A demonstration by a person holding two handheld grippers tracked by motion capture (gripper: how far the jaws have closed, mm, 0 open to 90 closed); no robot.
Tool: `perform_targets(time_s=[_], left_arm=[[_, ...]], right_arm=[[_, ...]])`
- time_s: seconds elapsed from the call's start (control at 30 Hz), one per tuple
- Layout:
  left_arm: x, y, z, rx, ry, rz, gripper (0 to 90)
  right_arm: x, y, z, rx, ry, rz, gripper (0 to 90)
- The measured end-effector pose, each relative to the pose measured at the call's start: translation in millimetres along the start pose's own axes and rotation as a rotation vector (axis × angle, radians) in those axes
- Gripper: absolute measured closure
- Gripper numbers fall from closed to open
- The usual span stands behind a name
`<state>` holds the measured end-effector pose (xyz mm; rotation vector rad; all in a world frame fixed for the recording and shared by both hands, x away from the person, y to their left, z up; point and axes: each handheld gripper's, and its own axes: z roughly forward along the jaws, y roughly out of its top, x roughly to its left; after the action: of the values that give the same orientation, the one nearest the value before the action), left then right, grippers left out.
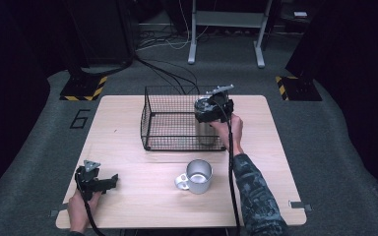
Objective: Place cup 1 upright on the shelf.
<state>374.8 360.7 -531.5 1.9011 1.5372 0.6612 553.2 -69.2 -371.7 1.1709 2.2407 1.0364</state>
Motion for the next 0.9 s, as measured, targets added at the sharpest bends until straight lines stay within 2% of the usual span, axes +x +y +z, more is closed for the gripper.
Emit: perform_targets(time_s=[0.23,0.33,0.4,0.47,0.73,0.77,0.9], left_arm=[[0.0,0.0,0.0,0.000,0.000,0.000,1.6],[0.0,0.0,0.0,0.000,0.000,0.000,1.6],[0.0,0.0,0.0,0.000,0.000,0.000,1.6],[0.0,0.0,0.0,0.000,0.000,0.000,1.6],[0.0,0.0,0.0,0.000,0.000,0.000,1.6],[0.0,0.0,0.0,0.000,0.000,0.000,1.6],[0.0,0.0,0.0,0.000,0.000,0.000,1.6]], right_arm=[[1.5,-0.4,3.8,0.035,0.004,-0.007,3.2],[1.5,-1.3,4.9,0.050,0.000,0.017,3.2],[0.0,-1.8,5.3,0.050,0.001,0.010,3.2],[0.1,-2.3,5.4,0.053,0.000,0.026,3.1],[1.5,-2.8,9.4,0.088,0.000,0.012,3.0],[3.1,-2.7,9.1,0.098,-0.004,0.023,3.0],[4.7,-2.0,10.3,0.108,-0.015,-0.001,3.0]])
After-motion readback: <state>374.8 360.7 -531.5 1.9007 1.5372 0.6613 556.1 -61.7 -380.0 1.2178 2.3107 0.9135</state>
